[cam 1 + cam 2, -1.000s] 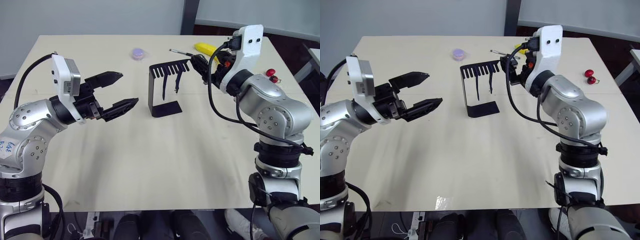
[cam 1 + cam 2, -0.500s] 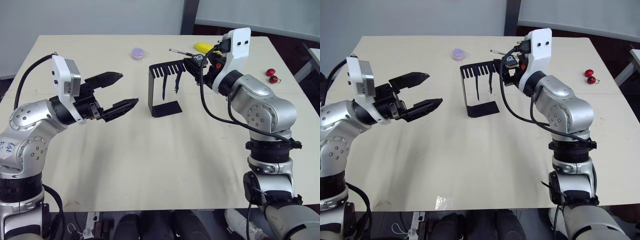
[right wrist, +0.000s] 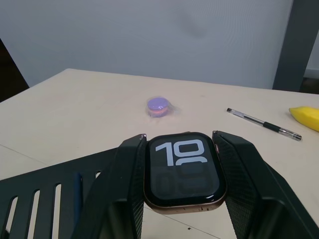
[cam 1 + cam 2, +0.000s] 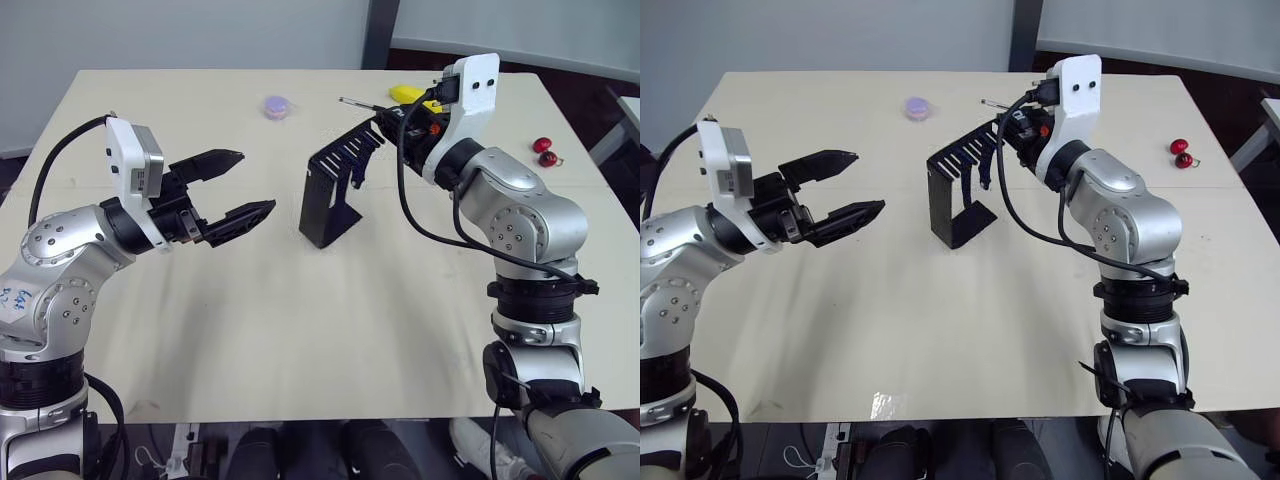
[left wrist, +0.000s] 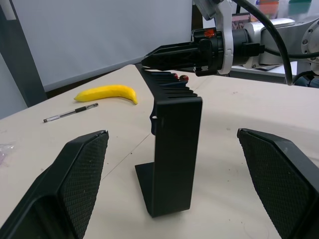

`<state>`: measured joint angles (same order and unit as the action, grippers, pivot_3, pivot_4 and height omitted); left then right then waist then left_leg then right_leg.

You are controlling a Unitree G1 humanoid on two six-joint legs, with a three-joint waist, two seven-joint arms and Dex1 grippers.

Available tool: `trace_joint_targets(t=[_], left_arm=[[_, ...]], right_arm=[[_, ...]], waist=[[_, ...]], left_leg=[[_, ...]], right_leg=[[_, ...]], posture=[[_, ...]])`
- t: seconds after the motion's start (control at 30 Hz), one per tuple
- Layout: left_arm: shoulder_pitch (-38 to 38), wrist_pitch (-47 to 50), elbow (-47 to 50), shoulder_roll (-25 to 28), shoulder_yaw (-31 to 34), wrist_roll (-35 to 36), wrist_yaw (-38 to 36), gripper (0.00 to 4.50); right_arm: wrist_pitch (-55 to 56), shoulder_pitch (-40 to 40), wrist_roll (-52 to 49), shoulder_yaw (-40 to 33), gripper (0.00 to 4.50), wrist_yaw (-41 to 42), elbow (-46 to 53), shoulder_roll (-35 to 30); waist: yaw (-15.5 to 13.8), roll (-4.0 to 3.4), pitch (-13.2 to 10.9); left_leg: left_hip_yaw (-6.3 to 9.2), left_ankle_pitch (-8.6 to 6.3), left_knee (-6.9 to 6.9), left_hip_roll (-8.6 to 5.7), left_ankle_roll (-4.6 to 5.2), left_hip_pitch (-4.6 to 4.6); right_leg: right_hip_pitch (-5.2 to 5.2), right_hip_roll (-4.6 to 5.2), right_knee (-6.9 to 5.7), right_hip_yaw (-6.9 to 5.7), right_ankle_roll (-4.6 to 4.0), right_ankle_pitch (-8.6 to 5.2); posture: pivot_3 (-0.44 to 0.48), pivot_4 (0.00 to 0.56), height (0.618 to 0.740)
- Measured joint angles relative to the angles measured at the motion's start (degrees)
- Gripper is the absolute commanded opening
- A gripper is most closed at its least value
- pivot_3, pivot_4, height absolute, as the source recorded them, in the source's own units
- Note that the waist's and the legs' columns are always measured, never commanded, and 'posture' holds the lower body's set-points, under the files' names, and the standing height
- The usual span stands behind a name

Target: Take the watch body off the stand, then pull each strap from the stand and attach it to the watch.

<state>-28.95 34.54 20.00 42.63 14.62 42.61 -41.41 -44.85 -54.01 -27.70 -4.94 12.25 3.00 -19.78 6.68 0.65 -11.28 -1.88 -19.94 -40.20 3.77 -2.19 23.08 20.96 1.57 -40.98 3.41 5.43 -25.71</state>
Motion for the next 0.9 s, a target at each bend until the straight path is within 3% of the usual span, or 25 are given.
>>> trace_joint_targets(t=[0.4, 0.57, 0.73, 0.9], left_arm=[[0.3, 0.0, -0.1, 0.0, 0.0, 0.0, -0.4, 4.50], [0.5, -0.1, -0.1, 0.1, 0.1, -0.1, -1.0, 4.50], [3.4, -0.3, 0.2, 1.3, 0.7, 0.1, -3.2, 4.50], [9.4, -3.6, 3.4, 2.6, 0.1, -1.1, -8.0, 4.50]], right_arm=[[3.2, -0.1, -0.8, -2.0, 1.59, 1.9, -0.1, 0.6], [3.7, 1.8, -4.1, -5.0, 1.59, 5.6, 5.5, -2.3], [3.7, 12.1, -7.3, -11.0, 1.59, 9.3, 13.7, -9.4], [5.3, 32.1, -6.8, -16.2, 1.59, 11.2, 19.9, -12.8]], waist=[[0.1, 0.00, 0.0], [0.0, 0.00, 0.0], [-0.6, 0.01, 0.0], [-1.1, 0.02, 0.0]], left_leg=[[-0.01, 0.00, 0.01, 0.01, 0.00, 0.01], [0.00, 0.00, 0.01, 0.01, 0.00, 0.04], [0.14, 0.00, 0.01, -0.05, 0.00, 0.07], [0.22, 0.00, 0.09, -0.06, 0.00, 0.07]], right_leg=[[0.05, -0.03, -0.01, -0.01, 0.00, 0.00], [0.05, -0.01, -0.02, -0.01, 0.00, 0.00], [-0.13, 0.04, 0.14, 0.01, 0.00, 0.00], [-0.38, -0.06, 0.64, 0.06, 0.00, 0.00]], posture=[[0.000, 0.150, 0.740], [0.000, 0.150, 0.740], [0.000, 0.150, 0.740], [0.000, 0.150, 0.740]])
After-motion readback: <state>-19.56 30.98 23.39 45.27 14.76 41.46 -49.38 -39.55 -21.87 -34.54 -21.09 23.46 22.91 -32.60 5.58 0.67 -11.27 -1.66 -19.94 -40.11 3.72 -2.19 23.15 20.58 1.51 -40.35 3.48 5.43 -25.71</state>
